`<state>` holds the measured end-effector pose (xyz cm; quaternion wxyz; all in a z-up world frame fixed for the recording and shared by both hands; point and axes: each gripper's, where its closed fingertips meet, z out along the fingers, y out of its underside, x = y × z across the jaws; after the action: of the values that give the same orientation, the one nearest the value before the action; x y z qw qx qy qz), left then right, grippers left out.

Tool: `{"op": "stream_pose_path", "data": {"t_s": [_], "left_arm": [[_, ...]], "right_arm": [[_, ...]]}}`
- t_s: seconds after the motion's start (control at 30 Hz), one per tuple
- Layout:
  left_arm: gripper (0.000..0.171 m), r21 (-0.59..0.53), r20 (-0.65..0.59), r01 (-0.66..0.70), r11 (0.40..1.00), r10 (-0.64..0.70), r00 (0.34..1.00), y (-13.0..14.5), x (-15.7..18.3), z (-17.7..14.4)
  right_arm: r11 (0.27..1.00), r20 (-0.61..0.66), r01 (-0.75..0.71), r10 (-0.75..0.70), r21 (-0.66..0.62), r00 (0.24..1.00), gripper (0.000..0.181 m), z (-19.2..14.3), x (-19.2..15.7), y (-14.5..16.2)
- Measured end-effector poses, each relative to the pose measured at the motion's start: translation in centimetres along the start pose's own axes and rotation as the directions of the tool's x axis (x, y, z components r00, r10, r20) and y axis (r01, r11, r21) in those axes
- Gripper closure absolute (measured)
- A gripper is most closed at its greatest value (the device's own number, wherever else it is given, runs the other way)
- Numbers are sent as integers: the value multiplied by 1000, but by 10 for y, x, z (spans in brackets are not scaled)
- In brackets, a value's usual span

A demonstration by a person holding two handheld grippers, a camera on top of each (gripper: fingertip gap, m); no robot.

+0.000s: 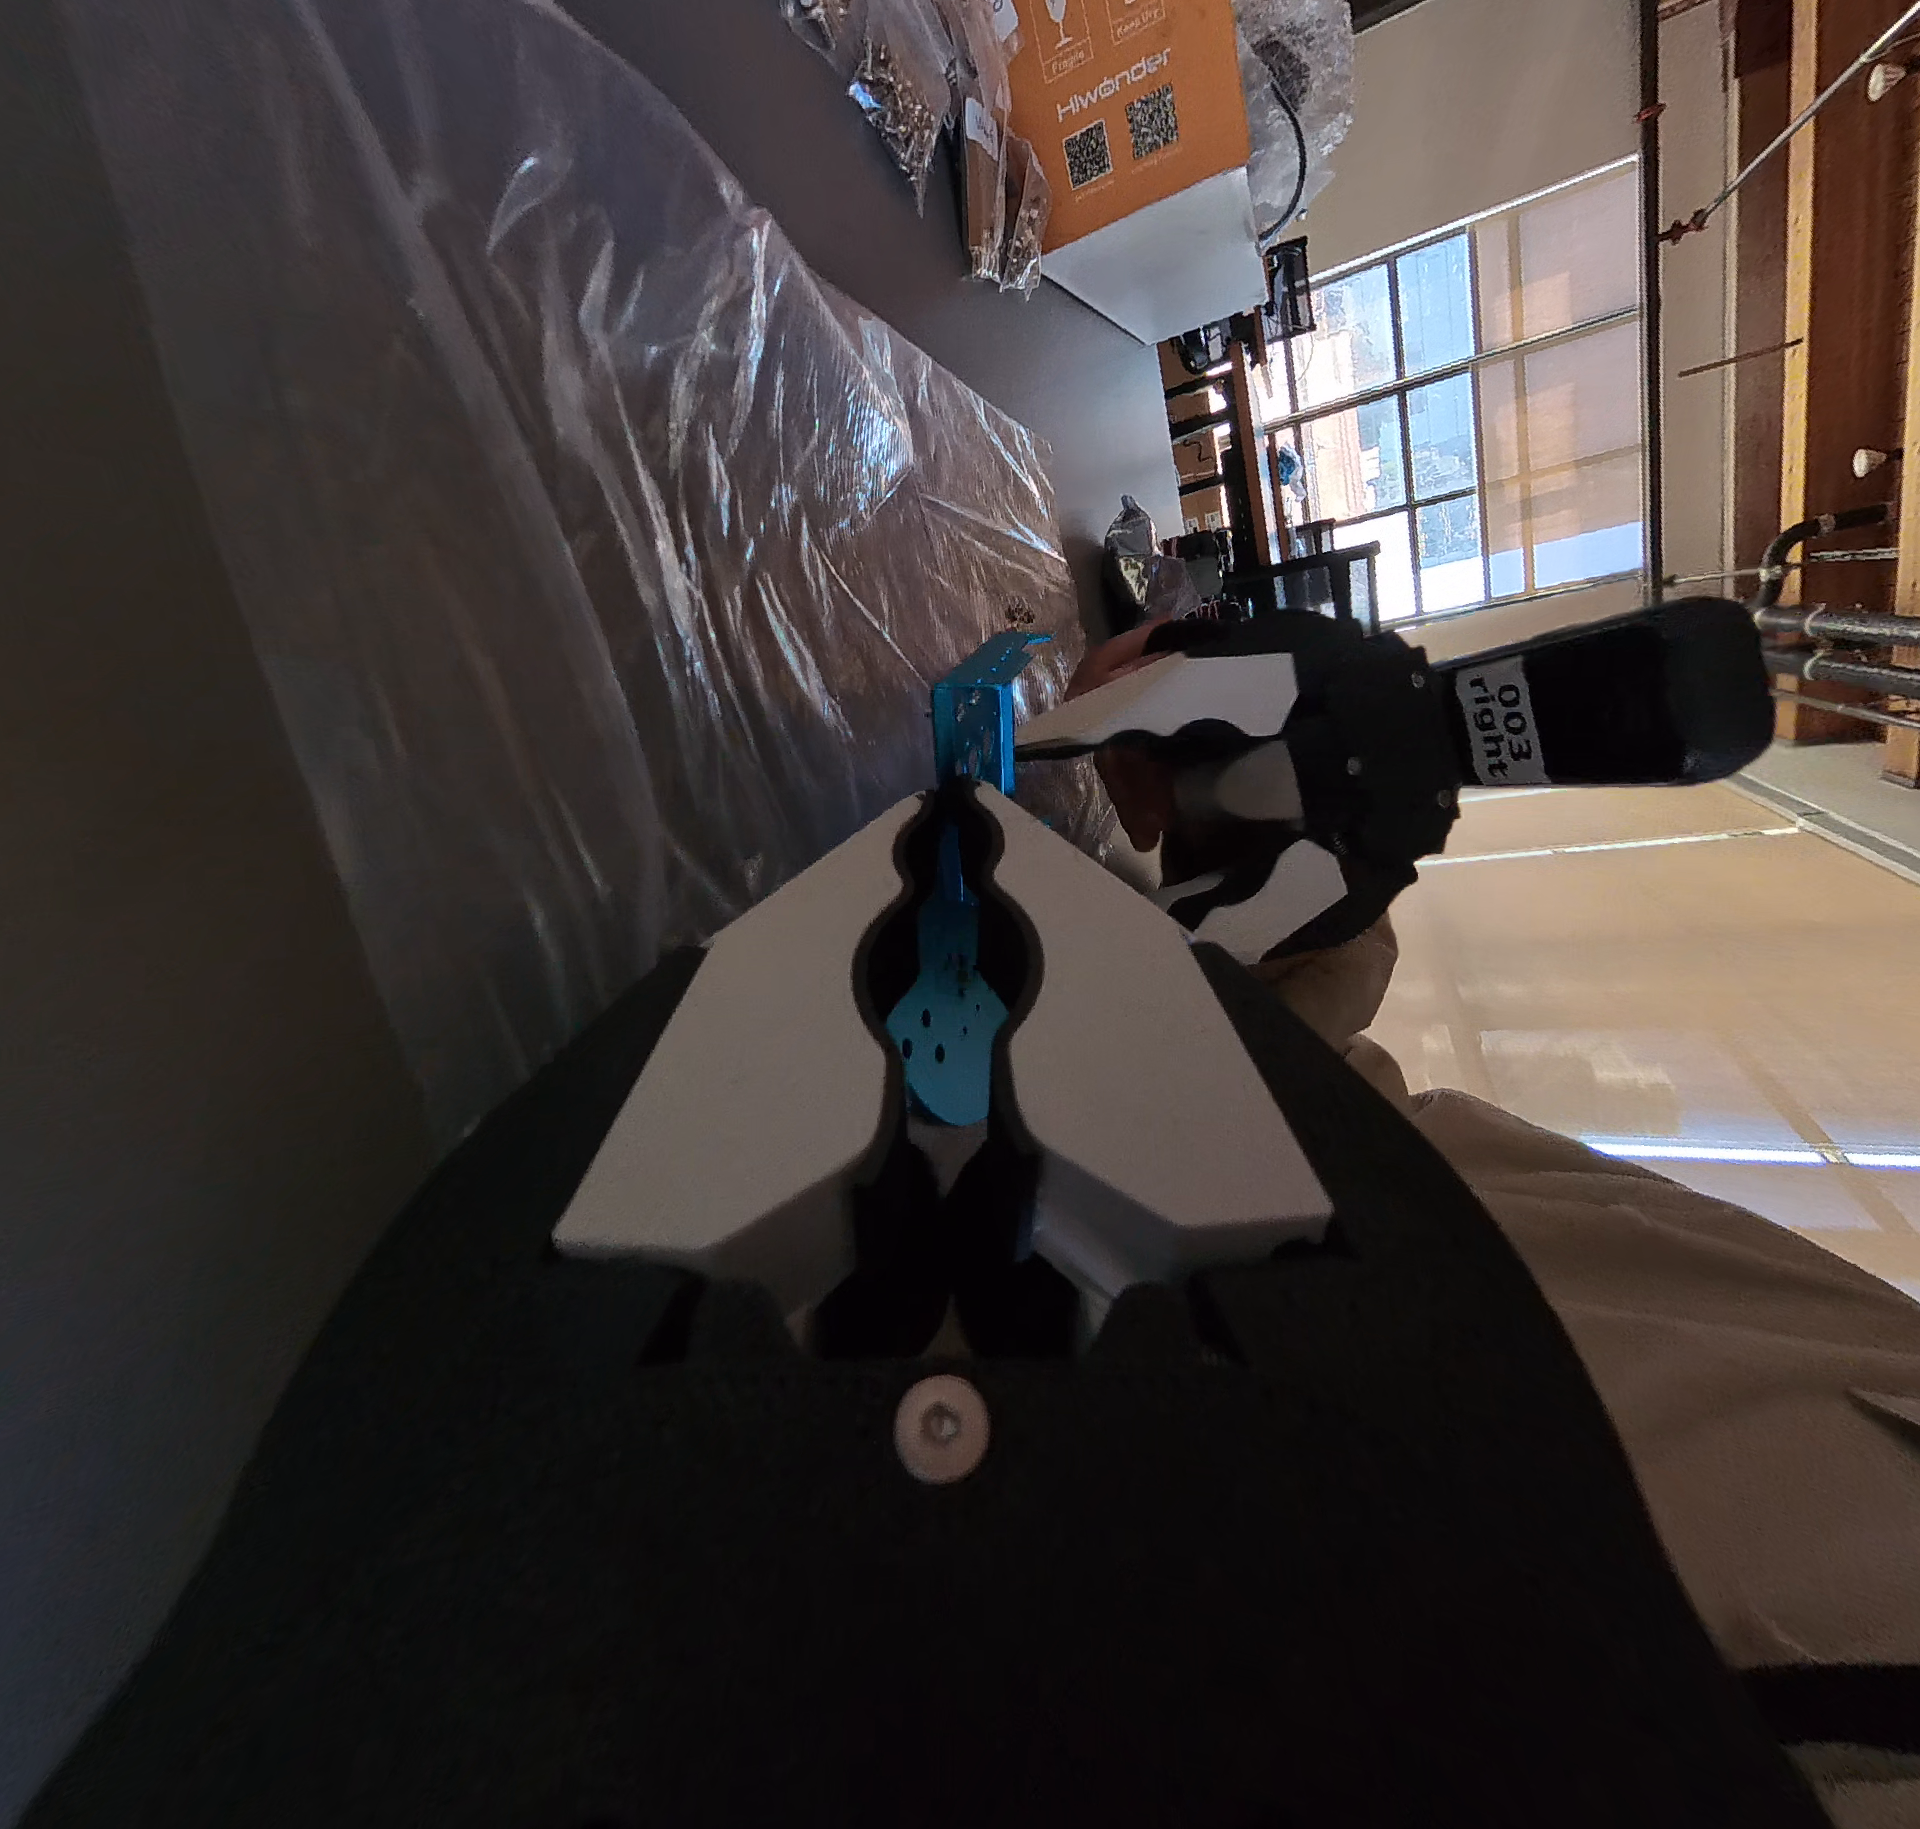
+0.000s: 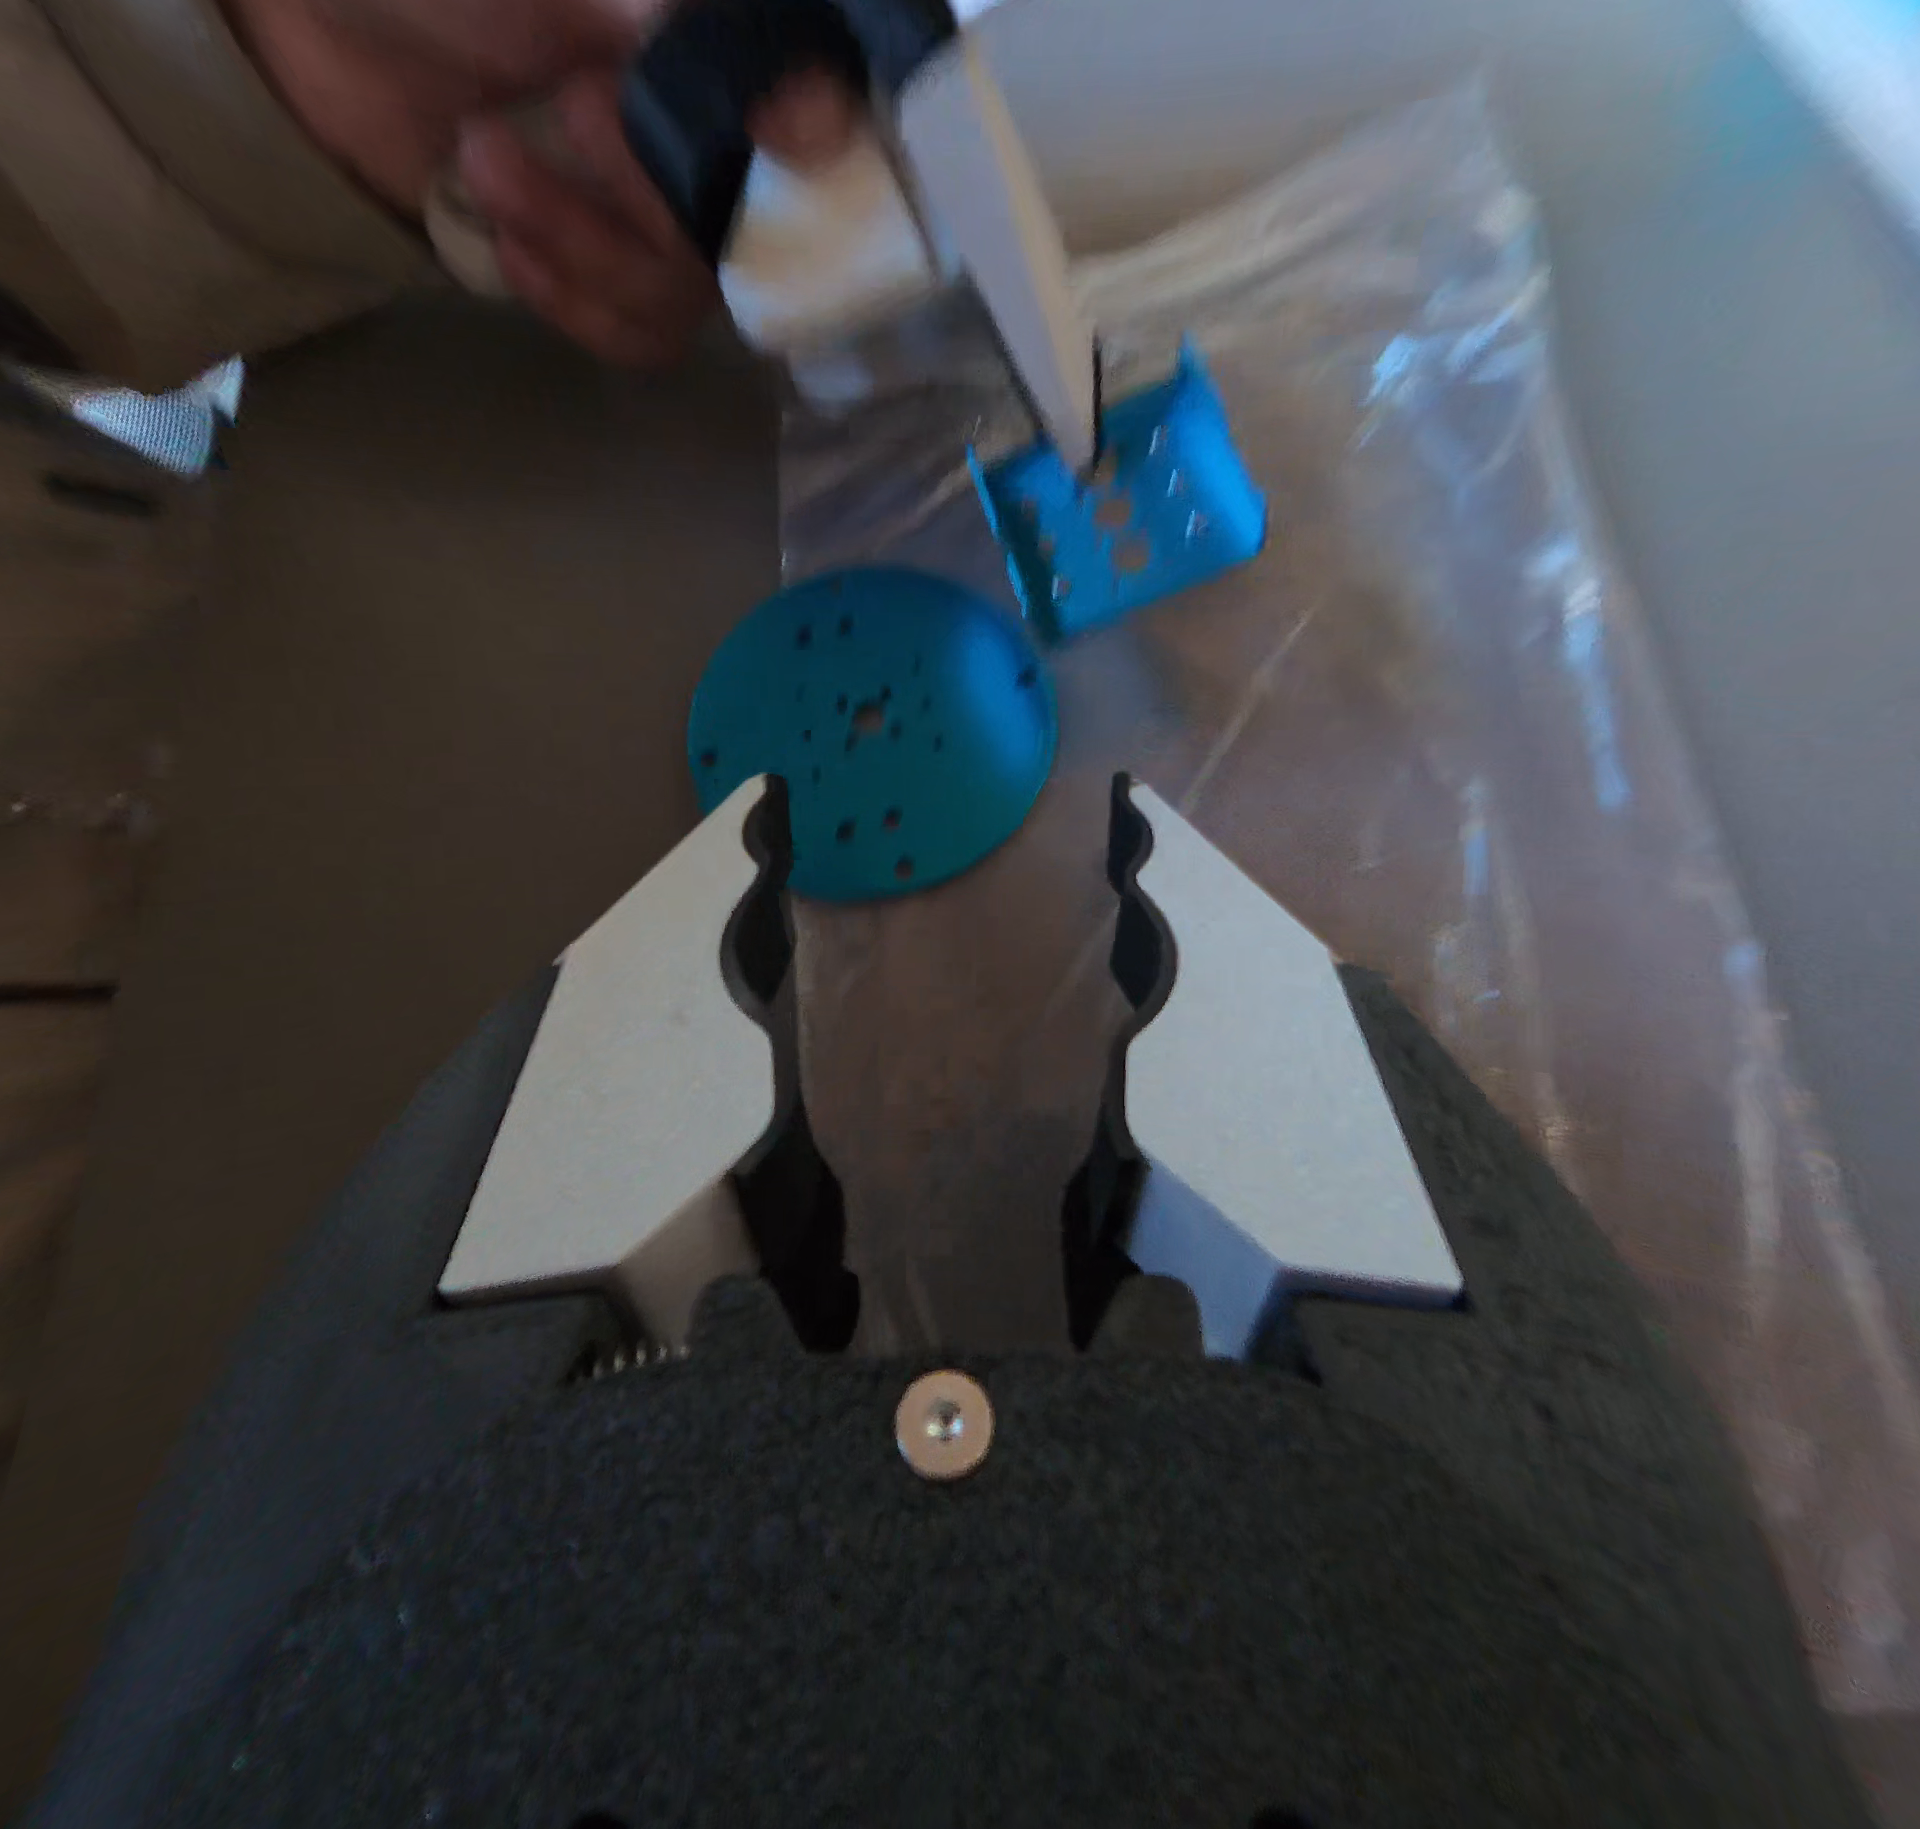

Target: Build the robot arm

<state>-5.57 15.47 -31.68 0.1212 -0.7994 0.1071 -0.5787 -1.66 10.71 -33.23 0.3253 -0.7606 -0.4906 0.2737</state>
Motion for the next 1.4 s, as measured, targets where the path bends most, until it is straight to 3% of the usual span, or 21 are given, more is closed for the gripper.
{"op": "stream_pose_path", "data": {"t_s": [0.13,0.23,0.43,0.7,1.03,1.1,1.17,1.2,1.27,1.33,1.4], "left_arm": [[170,13,10,4,1000,-4,1000,2,-2,-10],[170,17,5,12,1000,-12,1000,2,-3,-14],[170,1,21,8,1000,-8,1000,9,-6,-17],[170,39,71,1,999,-4,997,-6,-17,-20],[170,5,86,-21,1000,21,996,-8,-16,-6],[170,-12,80,-28,1000,29,996,-6,-14,-2],[170,-28,71,-35,999,37,997,-2,-12,1],[170,-28,72,-37,999,39,997,-1,-12,1],[170,-21,72,-43,999,44,996,-2,-12,1],[170,-21,62,-36,999,37,997,-2,-11,1],[170,-24,58,-38,999,39,998,-2,-11,1]], "right_arm": [[997,20,44,-43,-60,999,84,15,-14,1],[988,-81,114,-123,-100,989,83,24,-11,0],[989,-48,108,-113,-101,992,101,29,-12,0],[978,-108,196,-202,-66,973,102,27,-16,-4],[903,-260,426,-426,-60,866,103,20,-20,-15],[851,-293,506,-523,-140,800,165,23,-17,-5],[741,-450,644,-649,-189,614,163,20,-12,-15],[716,-502,663,-665,-218,553,170,19,-11,-18],[769,-488,605,-618,-208,617,175,24,-14,-14],[839,-441,532,-524,-117,729,157,20,-20,-22],[903,-408,429,-388,12,826,152,5,-16,-36]]}}
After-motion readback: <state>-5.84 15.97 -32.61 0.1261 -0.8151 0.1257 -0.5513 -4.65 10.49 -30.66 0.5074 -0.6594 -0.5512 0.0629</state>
